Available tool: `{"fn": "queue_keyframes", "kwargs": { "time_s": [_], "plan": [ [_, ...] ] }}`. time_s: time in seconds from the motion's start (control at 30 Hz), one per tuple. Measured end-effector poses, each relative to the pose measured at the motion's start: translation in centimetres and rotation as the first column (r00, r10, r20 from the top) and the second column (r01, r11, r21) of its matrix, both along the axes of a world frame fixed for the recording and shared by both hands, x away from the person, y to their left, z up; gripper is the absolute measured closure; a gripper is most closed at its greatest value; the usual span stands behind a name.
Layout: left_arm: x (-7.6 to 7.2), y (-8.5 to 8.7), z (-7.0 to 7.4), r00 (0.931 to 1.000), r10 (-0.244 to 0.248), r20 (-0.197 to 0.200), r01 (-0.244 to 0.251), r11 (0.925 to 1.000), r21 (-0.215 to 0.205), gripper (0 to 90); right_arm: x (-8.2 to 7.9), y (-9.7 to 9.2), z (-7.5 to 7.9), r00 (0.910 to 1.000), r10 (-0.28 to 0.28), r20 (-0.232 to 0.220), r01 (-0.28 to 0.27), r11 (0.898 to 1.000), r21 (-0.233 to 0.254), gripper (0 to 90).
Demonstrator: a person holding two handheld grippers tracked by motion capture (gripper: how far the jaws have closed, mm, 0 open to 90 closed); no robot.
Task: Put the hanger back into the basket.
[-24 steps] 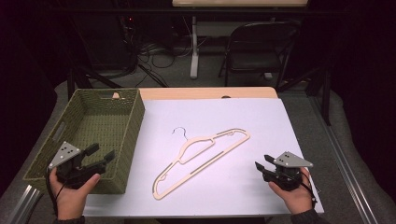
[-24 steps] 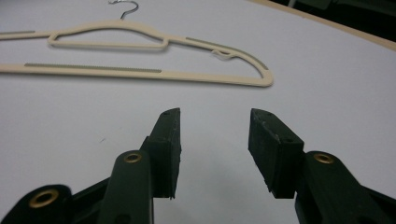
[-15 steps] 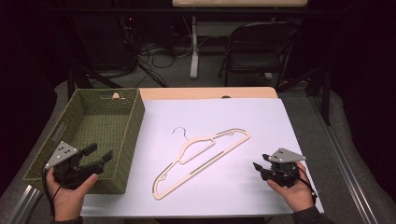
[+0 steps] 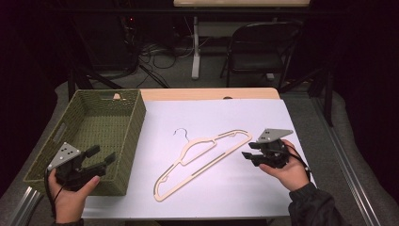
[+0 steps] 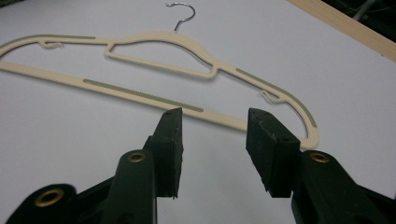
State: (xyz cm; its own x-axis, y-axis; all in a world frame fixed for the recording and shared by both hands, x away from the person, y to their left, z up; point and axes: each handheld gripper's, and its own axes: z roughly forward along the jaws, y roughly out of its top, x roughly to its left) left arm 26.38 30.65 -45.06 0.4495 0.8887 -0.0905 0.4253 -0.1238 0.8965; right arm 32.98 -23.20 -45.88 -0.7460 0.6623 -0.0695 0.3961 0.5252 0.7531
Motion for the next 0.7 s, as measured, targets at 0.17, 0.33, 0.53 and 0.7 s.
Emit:
{"fn": "queue_keyframes", "kwargs": {
  "time_s": [0.17,0.33,0.53,0.7],
  "plan": [
    [0.0,0.1,-0.1,1.0000,0.002,-0.005,-0.002,1.0000,-0.003,32.0,2.2,1.6,1.1,0.9988,0.029,-0.040,-0.031,0.999,-0.037,56.9],
    [0.0,0.1,-0.1,1.0000,0.002,-0.007,-0.002,1.0000,-0.004,32.2,3.9,3.2,1.7,0.9975,0.058,-0.039,-0.061,0.995,-0.081,57.5],
    [0.1,0.2,-0.1,0.9999,0.005,-0.009,-0.005,1.0000,-0.008,32.4,5.4,4.9,3.2,0.9922,0.108,-0.062,-0.116,0.983,-0.145,58.6],
    [0.1,0.2,-0.2,0.9999,0.004,-0.010,-0.004,1.0000,-0.007,32.5,6.8,5.9,3.1,0.9913,0.121,-0.051,-0.128,0.982,-0.138,60.3]
  ]
}}
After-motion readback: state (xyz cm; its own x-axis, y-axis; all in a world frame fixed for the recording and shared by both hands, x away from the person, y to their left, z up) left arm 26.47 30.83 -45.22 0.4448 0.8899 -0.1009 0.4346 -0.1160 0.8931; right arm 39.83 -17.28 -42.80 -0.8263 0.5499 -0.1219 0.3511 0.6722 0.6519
